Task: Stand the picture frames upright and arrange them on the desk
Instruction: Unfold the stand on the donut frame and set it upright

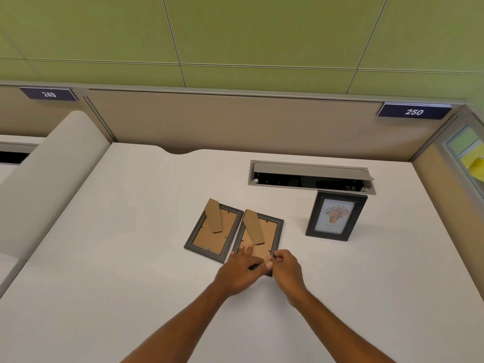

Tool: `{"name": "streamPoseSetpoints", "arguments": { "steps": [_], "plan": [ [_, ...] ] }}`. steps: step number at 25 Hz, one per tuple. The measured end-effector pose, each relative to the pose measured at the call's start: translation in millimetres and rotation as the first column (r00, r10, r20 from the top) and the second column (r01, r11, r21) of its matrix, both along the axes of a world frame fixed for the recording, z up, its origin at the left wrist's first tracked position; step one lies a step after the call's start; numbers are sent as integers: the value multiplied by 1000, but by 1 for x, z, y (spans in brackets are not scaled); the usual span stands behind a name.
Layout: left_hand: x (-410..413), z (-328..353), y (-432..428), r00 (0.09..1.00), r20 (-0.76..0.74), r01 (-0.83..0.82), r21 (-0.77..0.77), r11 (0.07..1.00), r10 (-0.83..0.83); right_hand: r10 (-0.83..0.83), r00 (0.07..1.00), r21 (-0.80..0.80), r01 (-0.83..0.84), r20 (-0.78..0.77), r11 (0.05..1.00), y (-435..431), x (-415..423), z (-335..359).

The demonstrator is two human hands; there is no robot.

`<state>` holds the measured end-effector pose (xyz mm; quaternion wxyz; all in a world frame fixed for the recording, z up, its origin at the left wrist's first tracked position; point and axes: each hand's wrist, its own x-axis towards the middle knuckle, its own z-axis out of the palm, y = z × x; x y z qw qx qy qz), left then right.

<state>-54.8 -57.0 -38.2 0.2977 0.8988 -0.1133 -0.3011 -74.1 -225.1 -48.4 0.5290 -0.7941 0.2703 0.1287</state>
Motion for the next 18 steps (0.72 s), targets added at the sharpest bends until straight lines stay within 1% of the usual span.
{"name": "streamPoseSetpoints", "arguments": {
  "steps": [3,5,7,9,12,16,18],
  "plan": [
    [-1,0,-4,1000,-6,12,-11,1000,-12,-27,1000,-57,28,9,998,-4,4,0],
    [-1,-4,0,998,55,-2,-4,1000,2,-23,1000,-96,24,9,995,-6,6,-1],
    [-3,-12,7,984,147,-100,-16,995,101,-15,1000,-124,15,5,992,-7,8,-2],
    [-7,-19,13,963,197,-184,-16,983,183,-14,1000,-138,13,-6,990,-4,9,-3],
    [-12,-23,9,966,184,-185,-9,983,183,-42,999,-138,39,-21,990,0,9,-5],
    [-17,-21,-2,944,116,-301,-75,950,309,-95,995,-143,90,-27,986,3,10,-6],
    [-18,-21,-3,939,79,-328,-90,940,335,-120,992,-132,114,-36,985,3,11,-5]
  ]
}}
